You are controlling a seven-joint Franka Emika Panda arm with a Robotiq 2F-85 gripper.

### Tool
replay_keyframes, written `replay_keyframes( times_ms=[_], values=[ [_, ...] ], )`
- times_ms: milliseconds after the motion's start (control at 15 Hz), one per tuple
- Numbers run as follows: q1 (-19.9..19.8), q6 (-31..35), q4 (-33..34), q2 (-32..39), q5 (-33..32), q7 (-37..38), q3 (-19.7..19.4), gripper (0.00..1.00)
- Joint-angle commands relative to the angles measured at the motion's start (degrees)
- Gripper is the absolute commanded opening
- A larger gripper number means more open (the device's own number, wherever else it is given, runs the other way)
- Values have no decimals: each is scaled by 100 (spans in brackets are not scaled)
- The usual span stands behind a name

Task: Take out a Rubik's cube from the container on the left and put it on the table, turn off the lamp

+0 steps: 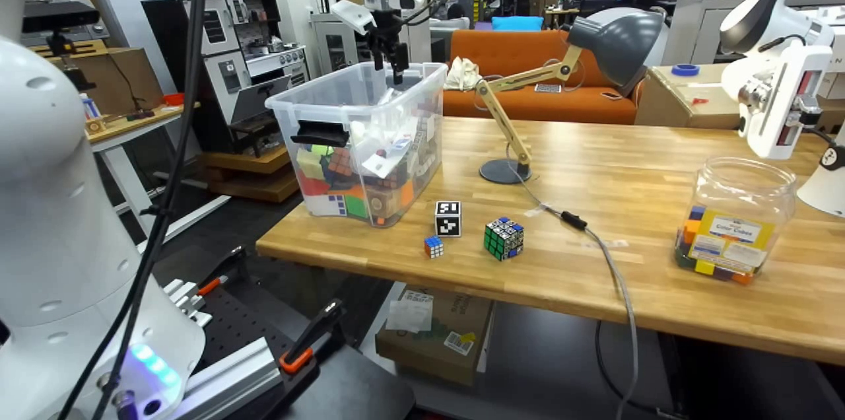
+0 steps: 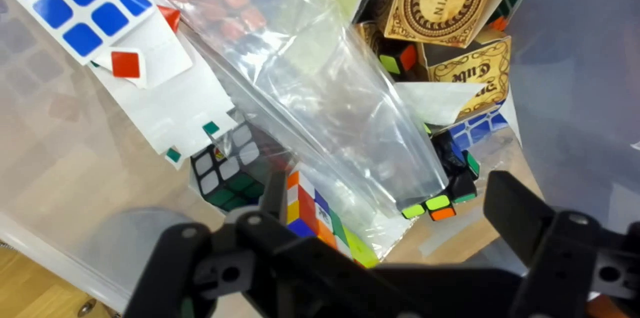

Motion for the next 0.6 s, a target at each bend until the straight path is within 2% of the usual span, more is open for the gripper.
replay_keyframes(
  times_ms=[0,333,533],
  values=[
    [-73,-143,-234,-187,167,-31,85,100],
    [-38,-214,-484,-295,218,86,121,100],
    [-53,-184,-638,-402,463,72,196,100]
  ],
)
